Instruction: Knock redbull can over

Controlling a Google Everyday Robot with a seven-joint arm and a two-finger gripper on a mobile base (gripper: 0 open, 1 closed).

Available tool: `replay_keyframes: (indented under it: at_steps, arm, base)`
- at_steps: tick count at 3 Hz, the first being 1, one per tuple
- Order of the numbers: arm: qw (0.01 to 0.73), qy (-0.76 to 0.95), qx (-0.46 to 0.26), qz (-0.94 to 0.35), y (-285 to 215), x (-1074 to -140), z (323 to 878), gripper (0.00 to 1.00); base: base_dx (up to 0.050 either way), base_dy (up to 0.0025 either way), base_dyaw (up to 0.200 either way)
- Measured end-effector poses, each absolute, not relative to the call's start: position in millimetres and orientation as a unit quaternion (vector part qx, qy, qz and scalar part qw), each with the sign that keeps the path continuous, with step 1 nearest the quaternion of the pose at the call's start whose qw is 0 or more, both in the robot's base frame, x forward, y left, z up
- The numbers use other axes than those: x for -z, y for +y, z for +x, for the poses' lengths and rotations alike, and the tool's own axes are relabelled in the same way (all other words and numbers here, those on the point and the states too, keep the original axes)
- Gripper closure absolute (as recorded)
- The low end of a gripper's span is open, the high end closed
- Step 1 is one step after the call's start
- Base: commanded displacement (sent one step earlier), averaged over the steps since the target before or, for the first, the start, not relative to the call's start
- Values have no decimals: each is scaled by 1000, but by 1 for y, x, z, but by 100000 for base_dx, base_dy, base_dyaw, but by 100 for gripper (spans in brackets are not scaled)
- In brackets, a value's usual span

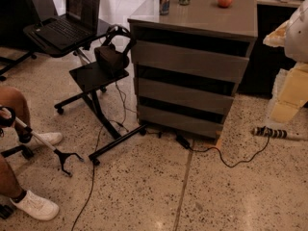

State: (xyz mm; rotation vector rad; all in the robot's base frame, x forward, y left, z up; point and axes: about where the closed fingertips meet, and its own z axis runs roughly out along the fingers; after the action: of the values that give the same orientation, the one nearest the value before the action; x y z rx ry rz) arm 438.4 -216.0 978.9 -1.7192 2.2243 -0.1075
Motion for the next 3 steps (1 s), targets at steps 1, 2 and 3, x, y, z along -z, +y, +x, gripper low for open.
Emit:
replay_keyframes:
  at_steps: [1,2,3]
  arm:
    - [163,780,38,-603,-216,-979,438,0]
    - [163,780,38,-603,-216,-979,438,0]
    - [163,780,38,-603,-216,-979,438,0]
  base:
    - [5000,0,6]
    - [5003,-3,52]
    - [4901,-1,8]
